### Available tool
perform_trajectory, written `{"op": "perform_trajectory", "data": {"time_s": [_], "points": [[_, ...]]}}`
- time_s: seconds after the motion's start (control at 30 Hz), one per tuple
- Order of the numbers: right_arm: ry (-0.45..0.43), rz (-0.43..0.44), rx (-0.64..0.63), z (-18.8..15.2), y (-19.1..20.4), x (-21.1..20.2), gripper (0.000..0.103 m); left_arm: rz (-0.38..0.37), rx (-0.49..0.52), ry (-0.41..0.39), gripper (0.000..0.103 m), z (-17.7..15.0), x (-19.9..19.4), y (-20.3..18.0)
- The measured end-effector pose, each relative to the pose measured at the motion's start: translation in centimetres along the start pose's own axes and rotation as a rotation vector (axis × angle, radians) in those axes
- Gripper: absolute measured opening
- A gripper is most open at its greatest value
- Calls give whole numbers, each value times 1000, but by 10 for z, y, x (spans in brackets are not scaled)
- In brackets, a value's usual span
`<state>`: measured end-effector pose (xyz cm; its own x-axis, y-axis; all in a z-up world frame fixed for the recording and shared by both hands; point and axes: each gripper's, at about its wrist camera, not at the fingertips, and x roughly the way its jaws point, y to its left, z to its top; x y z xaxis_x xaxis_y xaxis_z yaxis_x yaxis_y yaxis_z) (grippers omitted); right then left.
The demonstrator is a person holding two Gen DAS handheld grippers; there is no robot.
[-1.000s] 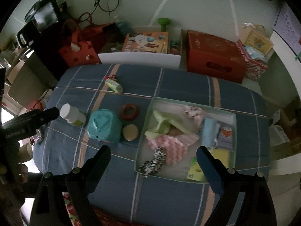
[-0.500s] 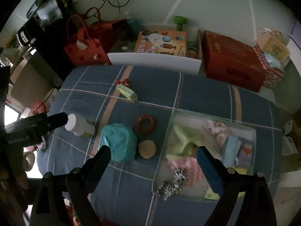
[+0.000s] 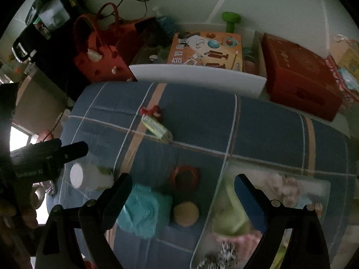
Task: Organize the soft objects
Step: 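Move the right tool toward the green packet with red clip while the left tool follows, then grasp the green packet with the right tool while the left tool grasps the red clip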
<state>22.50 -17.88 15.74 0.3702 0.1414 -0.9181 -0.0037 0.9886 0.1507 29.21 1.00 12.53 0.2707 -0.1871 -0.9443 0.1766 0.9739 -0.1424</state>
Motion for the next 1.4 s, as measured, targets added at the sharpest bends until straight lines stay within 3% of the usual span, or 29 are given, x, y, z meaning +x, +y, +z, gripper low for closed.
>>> {"op": "perform_trajectory", "data": {"time_s": [0.23, 0.4, 0.67, 0.83, 1.0, 1.4], "points": [[20, 25, -44, 30, 16, 44, 94, 32, 2, 21, 101, 35, 30, 12], [66, 29, -74, 42, 26, 86, 94, 36, -3, 74, 88, 46, 64, 17], [112, 46, -128, 51, 42, 138, 88, 32, -13, 120, 88, 59, 100, 18], [114, 75, -129, 54, 44, 152, 79, 9, -61, 142, 88, 65, 112, 24], [114, 96, -130, 55, 43, 156, 52, 2, -80, 134, 88, 71, 114, 24], [90, 109, -112, 55, 31, 141, 32, -16, -89, 145, 88, 75, 126, 1]]}}
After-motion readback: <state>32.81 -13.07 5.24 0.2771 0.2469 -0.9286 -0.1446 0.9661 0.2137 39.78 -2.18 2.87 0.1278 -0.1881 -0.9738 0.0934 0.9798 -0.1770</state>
